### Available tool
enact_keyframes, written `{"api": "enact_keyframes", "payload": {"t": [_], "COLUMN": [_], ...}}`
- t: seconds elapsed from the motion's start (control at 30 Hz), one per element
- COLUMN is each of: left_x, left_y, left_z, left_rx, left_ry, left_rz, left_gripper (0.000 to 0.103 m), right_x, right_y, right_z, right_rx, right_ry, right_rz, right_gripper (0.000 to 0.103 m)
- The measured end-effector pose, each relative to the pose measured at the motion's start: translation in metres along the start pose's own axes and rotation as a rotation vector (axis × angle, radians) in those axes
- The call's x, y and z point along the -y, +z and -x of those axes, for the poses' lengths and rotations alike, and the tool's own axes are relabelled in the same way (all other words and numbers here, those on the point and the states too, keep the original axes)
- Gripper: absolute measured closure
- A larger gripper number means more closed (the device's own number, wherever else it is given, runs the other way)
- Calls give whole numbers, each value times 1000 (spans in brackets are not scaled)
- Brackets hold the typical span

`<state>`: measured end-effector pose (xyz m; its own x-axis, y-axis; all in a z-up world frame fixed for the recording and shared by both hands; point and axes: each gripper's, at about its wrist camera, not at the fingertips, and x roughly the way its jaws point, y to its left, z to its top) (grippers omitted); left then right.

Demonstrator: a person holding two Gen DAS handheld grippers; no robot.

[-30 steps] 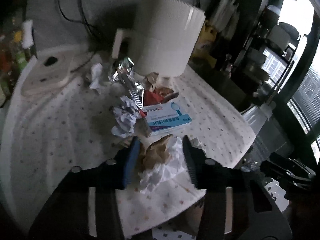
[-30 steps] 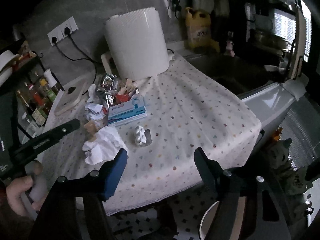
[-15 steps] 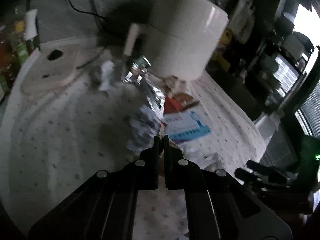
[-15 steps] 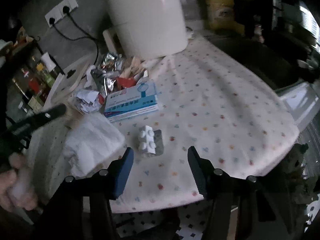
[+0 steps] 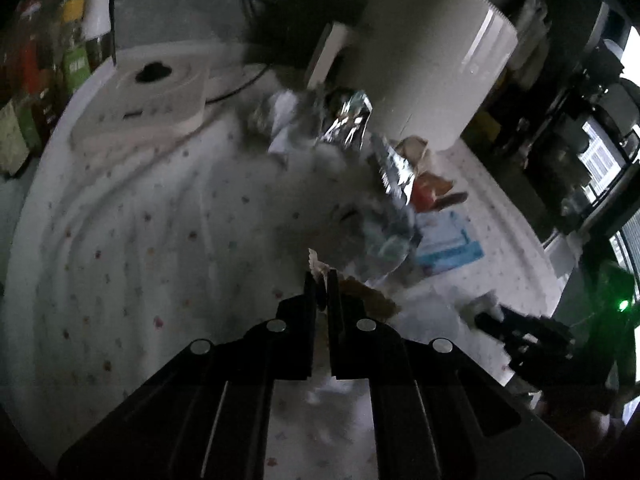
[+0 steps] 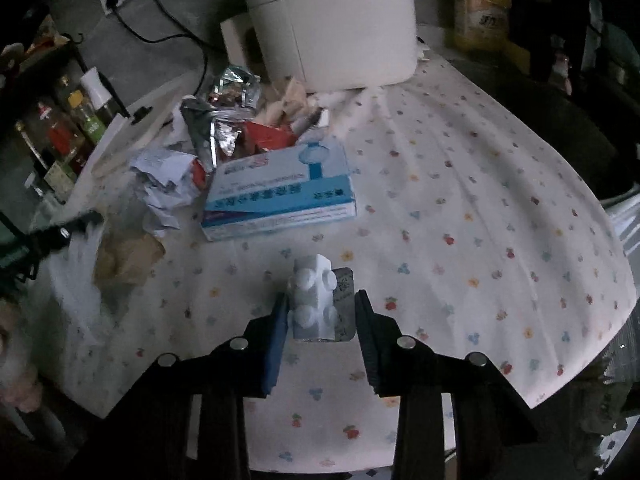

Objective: Collect trash
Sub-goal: 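Carry the blister pack with the right gripper over the white bin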

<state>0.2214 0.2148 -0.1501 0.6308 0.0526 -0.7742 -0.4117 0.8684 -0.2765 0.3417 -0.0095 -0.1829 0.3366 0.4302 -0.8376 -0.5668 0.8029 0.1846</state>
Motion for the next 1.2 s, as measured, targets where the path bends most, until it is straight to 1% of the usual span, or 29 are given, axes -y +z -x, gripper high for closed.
{"api": "enact_keyframes", "payload": {"t": [0.13,0.2,0.23,0.27,0.3,0.37,0.43,0.47,0.53,0.63,0.73,0.87,0.97,1.2], "left_x": [-5,-4,-4,-4,-3,-2,-2,-2,-2,-3,5,14,25,54], "left_y": [-8,-11,-13,-13,-14,-14,-9,-7,-2,7,14,19,20,10], "left_z": [-6,-13,-15,-18,-18,-9,8,15,26,40,55,69,82,105], "left_rx": [-14,-35,-44,-58,-61,-23,41,65,102,142,186,220,241,253], "left_ry": [-53,-58,-68,-94,-100,-91,-125,-126,-107,-102,-82,-85,-84,-144], "left_rz": [25,19,23,29,27,24,37,34,26,32,7,-12,-46,-109], "left_gripper": [98,98,98,98,98,98,98,99,99,99,99,99,99,99], "right_x": [5,6,7,8,8,11,13,14,13,12,12,11,13,25], "right_y": [-1,-3,-5,-6,-7,-9,-10,-11,-10,-7,-5,-6,-13,-42], "right_z": [9,14,16,17,19,24,29,32,35,44,54,72,89,133], "right_rx": [17,20,19,18,18,23,33,41,53,78,101,140,167,225], "right_ry": [3,-8,-12,-15,-19,-21,-15,-12,-5,1,7,5,-5,-49], "right_rz": [-24,-20,-19,-19,-19,-24,-30,-31,-32,-31,-35,-38,-52,-116], "right_gripper": [70,70,70,70,70,70,70,70,70,70,70,70,70,70]}}
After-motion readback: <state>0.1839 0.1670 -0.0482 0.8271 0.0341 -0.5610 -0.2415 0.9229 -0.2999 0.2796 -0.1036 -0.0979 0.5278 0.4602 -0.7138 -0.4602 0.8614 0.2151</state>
